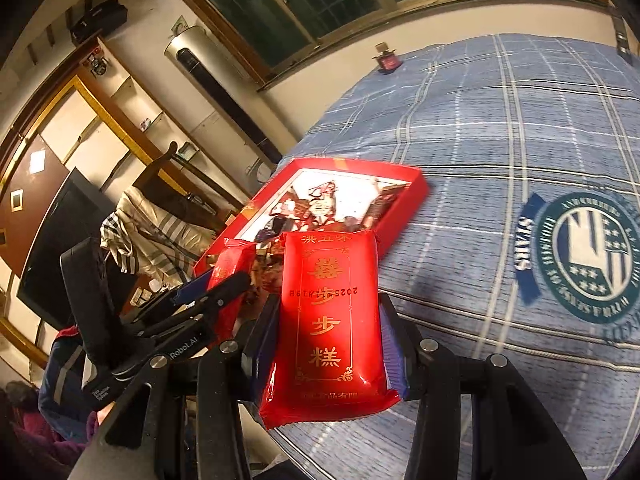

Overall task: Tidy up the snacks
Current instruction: 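Lift and carry both long red packets toward the red-rimmed tray, then open both tools over the tray to drop the long red packets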

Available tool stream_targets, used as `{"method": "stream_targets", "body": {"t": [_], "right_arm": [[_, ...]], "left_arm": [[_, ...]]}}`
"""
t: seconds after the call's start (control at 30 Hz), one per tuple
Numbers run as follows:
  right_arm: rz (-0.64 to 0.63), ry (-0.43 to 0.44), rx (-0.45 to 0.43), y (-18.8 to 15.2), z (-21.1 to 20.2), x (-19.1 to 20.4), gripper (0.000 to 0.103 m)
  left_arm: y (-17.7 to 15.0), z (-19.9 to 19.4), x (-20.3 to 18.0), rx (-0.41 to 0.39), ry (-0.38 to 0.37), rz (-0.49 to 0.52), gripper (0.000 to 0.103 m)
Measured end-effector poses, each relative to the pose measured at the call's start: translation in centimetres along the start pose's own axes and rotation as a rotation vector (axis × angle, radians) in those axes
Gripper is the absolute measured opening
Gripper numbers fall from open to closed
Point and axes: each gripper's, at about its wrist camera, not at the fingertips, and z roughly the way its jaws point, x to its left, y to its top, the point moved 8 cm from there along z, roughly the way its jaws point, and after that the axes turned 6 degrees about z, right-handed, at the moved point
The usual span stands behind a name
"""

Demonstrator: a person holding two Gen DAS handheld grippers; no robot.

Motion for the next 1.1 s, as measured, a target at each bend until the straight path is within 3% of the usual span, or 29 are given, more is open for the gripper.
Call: {"method": "stream_targets", "body": {"t": [0.63,0.8,0.97,1.1], "right_arm": [[-0.057,-0.003,-0.005,3.6,6.3,4.9,0.047],[-0.108,-0.065,-0.047,4.8,8.3,5.8,0.047],[-0.159,-0.129,-0.09,5.4,8.8,6.1,0.05],[-0.165,-0.142,-0.095,5.1,8.2,5.1,0.051]], "left_arm": [[1.5,1.6,3.3,0.001,0.043,-0.013,0.049],[2.9,2.6,3.8,-0.009,0.074,-0.005,0.049],[2.8,3.0,4.2,0.002,0.105,-0.017,0.072],[2.2,2.8,4.2,0.01,0.134,-0.009,0.072]]}}
